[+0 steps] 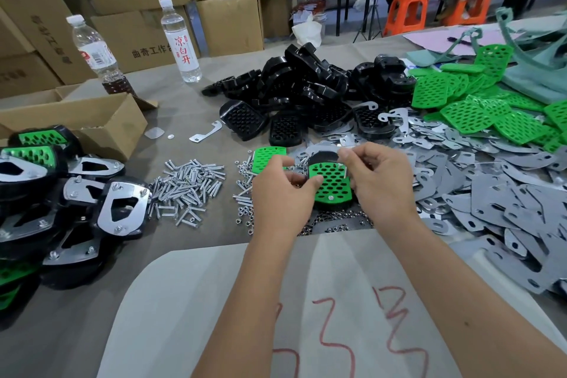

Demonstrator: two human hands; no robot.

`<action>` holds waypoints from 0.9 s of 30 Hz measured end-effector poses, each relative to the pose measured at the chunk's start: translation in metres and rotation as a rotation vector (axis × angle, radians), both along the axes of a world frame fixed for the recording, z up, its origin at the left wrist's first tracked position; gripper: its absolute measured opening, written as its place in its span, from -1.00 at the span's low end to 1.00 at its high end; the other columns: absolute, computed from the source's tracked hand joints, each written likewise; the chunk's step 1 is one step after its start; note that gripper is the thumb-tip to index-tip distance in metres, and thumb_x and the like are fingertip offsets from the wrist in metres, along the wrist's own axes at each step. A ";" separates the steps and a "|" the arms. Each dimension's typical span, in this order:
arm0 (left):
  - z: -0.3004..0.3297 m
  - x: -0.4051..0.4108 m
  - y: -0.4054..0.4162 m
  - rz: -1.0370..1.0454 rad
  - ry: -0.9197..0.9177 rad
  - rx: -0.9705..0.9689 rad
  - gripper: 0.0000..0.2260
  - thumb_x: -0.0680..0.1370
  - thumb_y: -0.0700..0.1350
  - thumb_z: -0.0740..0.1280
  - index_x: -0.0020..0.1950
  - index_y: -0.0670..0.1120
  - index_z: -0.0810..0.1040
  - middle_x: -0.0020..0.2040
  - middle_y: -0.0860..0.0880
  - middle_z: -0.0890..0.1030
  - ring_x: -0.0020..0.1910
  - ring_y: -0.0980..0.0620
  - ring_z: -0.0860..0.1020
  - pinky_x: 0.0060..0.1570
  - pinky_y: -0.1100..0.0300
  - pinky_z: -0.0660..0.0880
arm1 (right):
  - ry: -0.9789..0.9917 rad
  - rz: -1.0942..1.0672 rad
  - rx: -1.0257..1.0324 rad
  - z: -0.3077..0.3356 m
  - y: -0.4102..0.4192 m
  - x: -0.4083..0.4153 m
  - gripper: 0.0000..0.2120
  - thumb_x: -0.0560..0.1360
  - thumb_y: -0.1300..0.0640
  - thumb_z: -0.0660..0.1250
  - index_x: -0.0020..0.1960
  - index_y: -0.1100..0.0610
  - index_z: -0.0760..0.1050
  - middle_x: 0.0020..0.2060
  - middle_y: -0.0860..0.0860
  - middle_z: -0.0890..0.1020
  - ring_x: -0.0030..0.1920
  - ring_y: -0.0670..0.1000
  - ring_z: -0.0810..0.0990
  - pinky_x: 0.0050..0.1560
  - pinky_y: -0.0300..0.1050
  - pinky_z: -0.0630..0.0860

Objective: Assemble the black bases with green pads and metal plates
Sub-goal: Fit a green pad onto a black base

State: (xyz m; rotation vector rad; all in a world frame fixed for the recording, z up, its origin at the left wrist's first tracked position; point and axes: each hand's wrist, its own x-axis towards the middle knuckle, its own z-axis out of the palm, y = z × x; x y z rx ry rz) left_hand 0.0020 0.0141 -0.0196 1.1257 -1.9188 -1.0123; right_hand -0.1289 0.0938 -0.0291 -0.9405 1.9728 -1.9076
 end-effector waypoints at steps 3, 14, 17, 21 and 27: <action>-0.001 -0.005 0.002 -0.056 0.145 0.233 -0.62 0.47 -0.10 0.59 0.24 -0.01 0.61 -0.20 0.11 0.68 -0.18 0.21 0.63 -0.06 0.18 0.57 | -0.087 0.083 -0.016 0.001 0.001 0.000 -0.78 0.59 0.06 0.45 -0.22 0.06 0.66 -0.48 -0.01 0.55 -0.49 -0.07 0.44 -0.45 -0.19 0.40; 0.004 -0.009 0.014 -0.119 0.294 0.059 -0.75 0.47 -0.24 0.52 0.09 0.01 0.70 -0.37 0.05 0.59 -0.37 0.09 0.52 -0.27 0.13 0.48 | -0.114 0.158 -0.223 0.009 0.003 0.005 -0.87 0.56 0.22 0.47 -0.15 0.08 0.70 -0.37 0.12 0.65 -0.40 0.10 0.55 -0.41 -0.17 0.51; 0.005 -0.009 0.016 -0.115 0.302 -0.027 -0.72 0.47 -0.23 0.50 0.13 0.04 0.69 -0.35 0.04 0.58 -0.35 0.06 0.55 -0.29 0.06 0.55 | -0.105 0.212 -0.246 0.013 0.005 0.005 -0.87 0.57 0.24 0.45 -0.14 0.10 0.70 -0.35 0.11 0.65 -0.38 0.10 0.57 -0.40 -0.16 0.51; 0.004 -0.007 0.013 -0.124 0.306 -0.106 -0.68 0.47 -0.18 0.49 0.16 0.12 0.66 -0.36 0.16 0.53 -0.43 0.16 0.48 -0.37 0.29 0.43 | -0.098 0.271 -0.260 0.016 0.006 0.007 -0.89 0.58 0.31 0.43 -0.11 0.20 0.68 -0.35 0.11 0.64 -0.39 0.05 0.58 -0.43 -0.19 0.50; 0.006 -0.005 0.013 -0.131 0.277 -0.275 -0.54 0.44 -0.15 0.45 0.30 0.18 0.58 -0.30 0.09 0.50 -0.27 0.00 0.51 -0.23 0.02 0.51 | -0.115 0.190 -0.237 0.023 0.008 0.010 -0.90 0.57 0.32 0.44 -0.13 0.25 0.66 -0.40 0.11 0.62 -0.47 0.01 0.53 -0.51 -0.19 0.48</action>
